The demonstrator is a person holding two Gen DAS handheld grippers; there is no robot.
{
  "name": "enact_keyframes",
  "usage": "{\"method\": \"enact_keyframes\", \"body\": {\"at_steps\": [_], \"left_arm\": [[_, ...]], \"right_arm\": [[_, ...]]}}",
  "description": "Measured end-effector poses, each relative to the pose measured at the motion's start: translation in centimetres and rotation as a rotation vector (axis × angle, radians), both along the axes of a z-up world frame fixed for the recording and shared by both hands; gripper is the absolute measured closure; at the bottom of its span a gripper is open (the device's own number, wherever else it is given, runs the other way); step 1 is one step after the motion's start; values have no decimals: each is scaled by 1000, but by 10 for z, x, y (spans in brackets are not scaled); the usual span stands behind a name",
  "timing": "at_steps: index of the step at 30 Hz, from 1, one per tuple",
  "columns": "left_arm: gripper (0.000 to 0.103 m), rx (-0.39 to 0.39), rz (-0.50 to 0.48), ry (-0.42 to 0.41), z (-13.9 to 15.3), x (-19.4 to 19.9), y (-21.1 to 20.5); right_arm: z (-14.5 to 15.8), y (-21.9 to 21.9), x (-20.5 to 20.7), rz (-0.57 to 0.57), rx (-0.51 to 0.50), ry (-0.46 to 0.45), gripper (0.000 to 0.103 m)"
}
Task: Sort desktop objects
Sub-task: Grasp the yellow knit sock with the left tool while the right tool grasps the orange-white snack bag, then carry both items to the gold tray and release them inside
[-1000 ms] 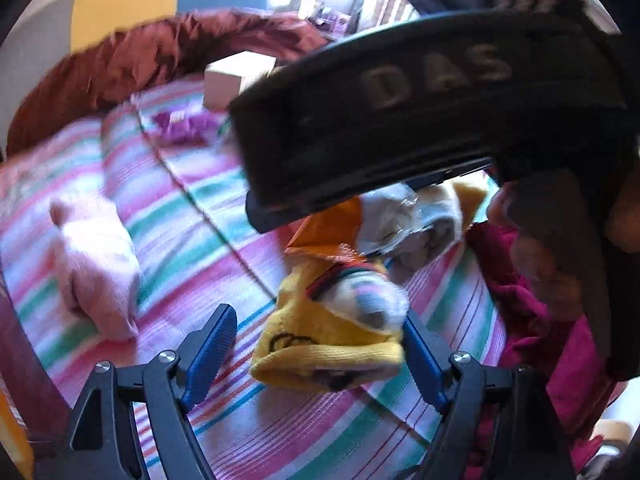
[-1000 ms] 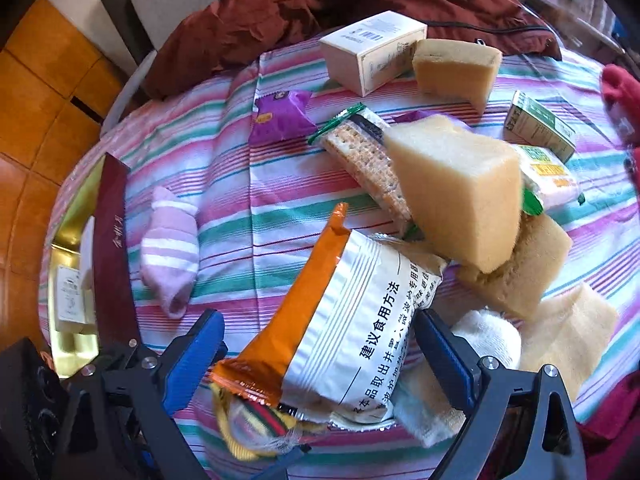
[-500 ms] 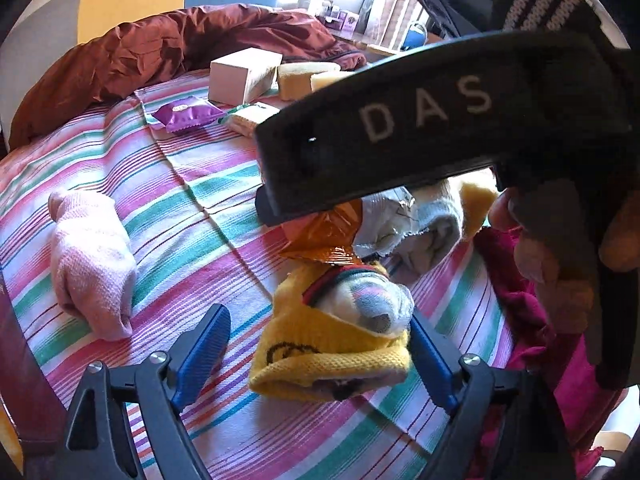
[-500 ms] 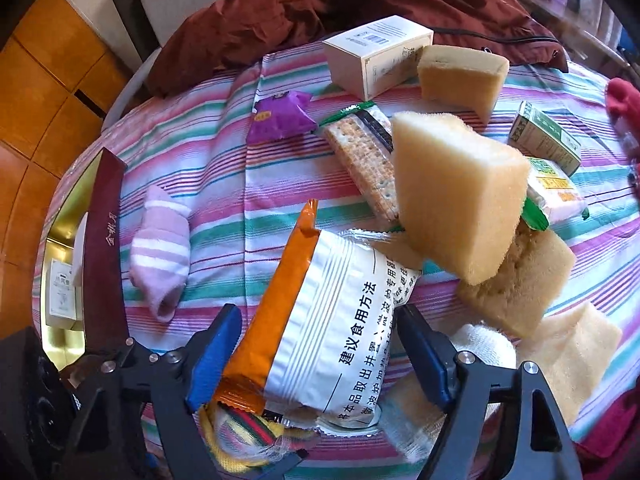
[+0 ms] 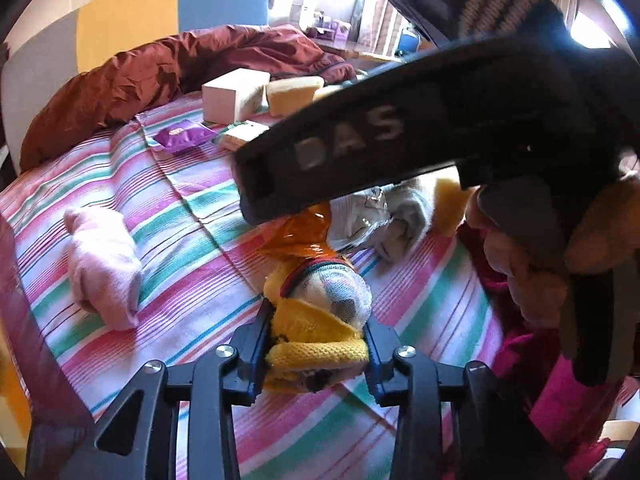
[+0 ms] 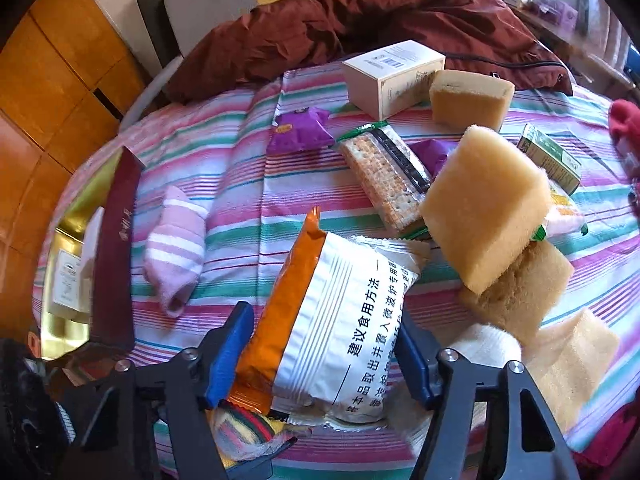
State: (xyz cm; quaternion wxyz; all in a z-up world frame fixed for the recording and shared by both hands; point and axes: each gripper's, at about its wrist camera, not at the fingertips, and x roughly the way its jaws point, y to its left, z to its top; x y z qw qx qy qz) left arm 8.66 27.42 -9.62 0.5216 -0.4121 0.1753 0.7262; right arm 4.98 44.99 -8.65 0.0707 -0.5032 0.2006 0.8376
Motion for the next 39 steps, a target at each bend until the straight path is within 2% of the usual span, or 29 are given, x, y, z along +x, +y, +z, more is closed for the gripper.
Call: {"method": "enact_keyframes", "body": {"at_steps": [5, 9, 13, 18, 24, 25, 26, 27, 29, 30, 32, 34, 39], "left_arm": [[65, 53, 39, 32, 22, 7, -26], [65, 88, 109, 48, 39, -8, -46], [65, 143, 243, 35, 57, -26, -84], [64, 187, 453, 58, 74, -74, -143], [62, 131, 713, 123, 77, -140, -214], [60, 95, 747, 130, 75, -154, -220], [51, 74, 772, 135, 74, -161, -227], [47, 62, 804, 140, 73, -170, -233], [41, 65, 856, 131, 73, -184, -246], [39, 72, 871, 128, 73, -187, -251], [25, 88, 890, 126, 74, -188, -261], [24, 101, 906, 108, 72, -186, -265], [25, 73, 943, 101, 64, -162, -265]], "right_arm": [[18, -9, 12, 17, -9, 87, 38], [38, -20, 14, 48, -24, 147, 39], [60, -46, 1, 116, -33, 196, 39], [80, -99, -35, 256, -56, 239, 40], [85, -174, -102, 390, -56, 255, 40], [87, -186, -115, 395, -51, 270, 39], [87, -192, -123, 399, -63, 280, 35], [87, -198, -132, 405, -85, 289, 34], [89, -207, -142, 410, -106, 299, 10], [91, -211, -142, 412, -103, 312, 7], [92, -216, -138, 430, -97, 330, 0], [89, -218, -132, 444, -85, 322, 0], [73, -217, -109, 446, -40, 286, 0]]}}
